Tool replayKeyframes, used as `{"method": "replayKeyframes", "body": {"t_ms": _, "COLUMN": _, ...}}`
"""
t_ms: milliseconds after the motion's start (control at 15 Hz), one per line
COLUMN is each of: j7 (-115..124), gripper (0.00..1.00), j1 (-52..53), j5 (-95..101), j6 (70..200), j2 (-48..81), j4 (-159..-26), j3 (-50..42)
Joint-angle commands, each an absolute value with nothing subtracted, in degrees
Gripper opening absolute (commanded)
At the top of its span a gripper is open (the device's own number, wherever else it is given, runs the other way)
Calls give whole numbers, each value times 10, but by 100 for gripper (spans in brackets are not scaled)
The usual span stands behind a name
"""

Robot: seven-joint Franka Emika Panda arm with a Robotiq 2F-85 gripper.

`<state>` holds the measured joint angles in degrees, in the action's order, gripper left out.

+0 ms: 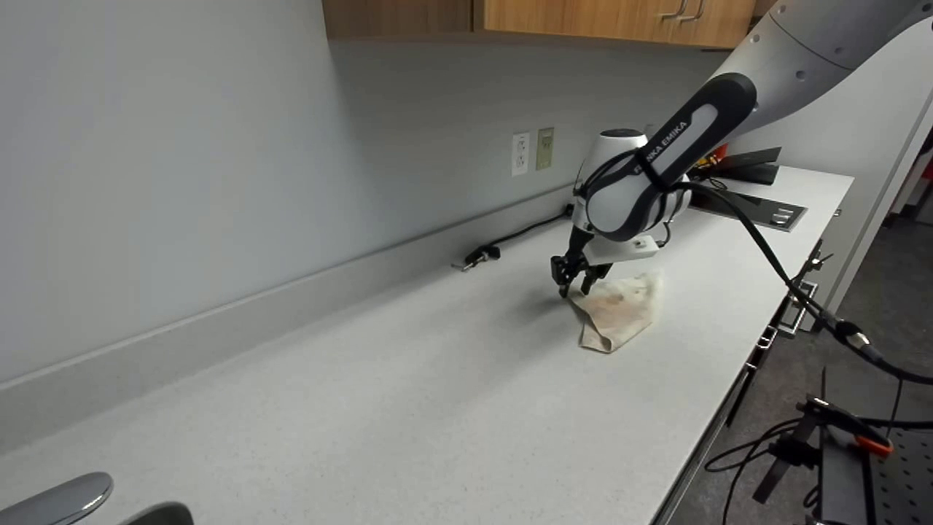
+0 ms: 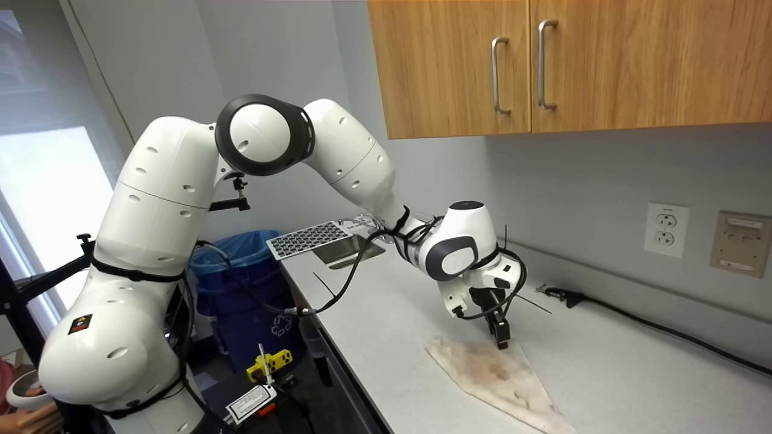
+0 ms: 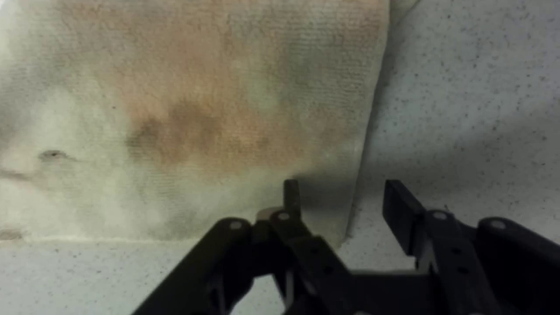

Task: Spread the towel out on the counter

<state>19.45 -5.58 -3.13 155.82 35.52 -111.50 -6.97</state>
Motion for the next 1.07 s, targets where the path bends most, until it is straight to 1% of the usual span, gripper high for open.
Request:
{"method": "replayKeyframes", "body": {"t_ms": 0, "j7": 164, "gripper": 23, "j1": -66, "j5": -57, "j6": 1560, "j2": 366, "j4": -1097, "j3": -61}}
{"method": "replayKeyframes", "body": {"t_ms": 200, "j7": 159, "gripper": 1, "j1": -67, "j5": -61, "j6": 1559, "j2": 365, "j4": -1098, "j3": -60}}
{"method": "replayKeyframes", "body": {"t_ms": 267, "j7": 158, "gripper": 0, "j1": -66, "j5": -60, "j6": 1555, "j2": 365, "j4": -1097, "j3": -62}}
{"method": "replayKeyframes", "body": {"t_ms": 333, "j7": 159, "gripper": 35, "j1": -63, "j5": -57, "j6": 1553, "j2": 366, "j4": -1098, "j3": -64}}
{"method": "replayKeyframes", "body": {"t_ms": 400, "j7": 162, "gripper": 31, "j1": -58, "j5": -52, "j6": 1557, "j2": 367, "j4": -1098, "j3": -69}}
{"method": "replayKeyframes", "body": {"t_ms": 467, "j7": 164, "gripper": 32, "j1": -56, "j5": -50, "j6": 1559, "j2": 368, "j4": -1099, "j3": -71}}
{"method": "replayKeyframes", "body": {"t_ms": 533, "j7": 166, "gripper": 37, "j1": -53, "j5": -48, "j6": 1560, "j2": 368, "j4": -1099, "j3": -74}}
{"method": "replayKeyframes", "body": {"t_ms": 600, "j7": 166, "gripper": 46, "j1": -52, "j5": -48, "j6": 1560, "j2": 369, "j4": -1099, "j3": -74}}
{"method": "replayKeyframes", "body": {"t_ms": 1000, "j7": 169, "gripper": 90, "j1": -50, "j5": -48, "j6": 1562, "j2": 374, "j4": -1097, "j3": -75}}
